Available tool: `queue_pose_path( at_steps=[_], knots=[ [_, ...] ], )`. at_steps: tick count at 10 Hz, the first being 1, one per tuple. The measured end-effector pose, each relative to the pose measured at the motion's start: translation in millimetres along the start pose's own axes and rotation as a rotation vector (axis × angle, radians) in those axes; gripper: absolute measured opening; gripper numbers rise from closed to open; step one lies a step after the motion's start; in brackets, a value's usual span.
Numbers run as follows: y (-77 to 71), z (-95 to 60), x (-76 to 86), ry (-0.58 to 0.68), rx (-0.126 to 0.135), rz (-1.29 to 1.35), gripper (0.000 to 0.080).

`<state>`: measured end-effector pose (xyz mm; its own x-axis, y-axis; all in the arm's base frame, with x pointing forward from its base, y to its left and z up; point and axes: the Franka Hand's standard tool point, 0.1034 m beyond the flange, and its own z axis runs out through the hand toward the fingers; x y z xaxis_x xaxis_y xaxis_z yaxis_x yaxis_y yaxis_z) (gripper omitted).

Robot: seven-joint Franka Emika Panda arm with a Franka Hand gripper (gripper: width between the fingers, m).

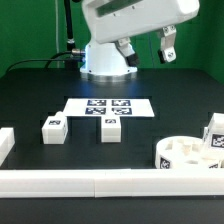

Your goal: Assemble stool

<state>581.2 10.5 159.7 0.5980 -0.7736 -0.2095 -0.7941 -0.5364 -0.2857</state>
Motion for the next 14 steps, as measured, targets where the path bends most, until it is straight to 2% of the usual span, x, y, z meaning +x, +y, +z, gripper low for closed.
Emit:
queue_pose_path(
  at_steps=[2,3,5,7,8,10,11,12,13,14],
  knots=[
    [-0.3,2.2,-2.3,0.002,-0.004,-0.034,0.0648],
    [3.6,3.9,-2.5,-0.014,-0.026,-0.156,0.0648],
    [14.7,14.0,-1.2,-0.119,-0.178,-0.451,0.0648],
    [17.5,24.0,1.6,-0.193,-0.282,-0.673,0.0648],
    [15.8,24.5,2.6,-0.198,-0.273,-0.736,0.0648],
    [16.8,24.8,3.1,-0.201,-0.272,-0.748,0.0648],
    [22.5,28.5,3.9,-0.206,-0.293,-0.776,0.0648],
    [35.9,40.5,5.6,-0.213,-0.339,-0.807,0.0648],
    [48.8,53.8,7.8,-0.222,-0.371,-0.830,0.0648],
    [59.3,62.6,14.7,-0.215,-0.358,-0.856,0.0648]
  ],
)
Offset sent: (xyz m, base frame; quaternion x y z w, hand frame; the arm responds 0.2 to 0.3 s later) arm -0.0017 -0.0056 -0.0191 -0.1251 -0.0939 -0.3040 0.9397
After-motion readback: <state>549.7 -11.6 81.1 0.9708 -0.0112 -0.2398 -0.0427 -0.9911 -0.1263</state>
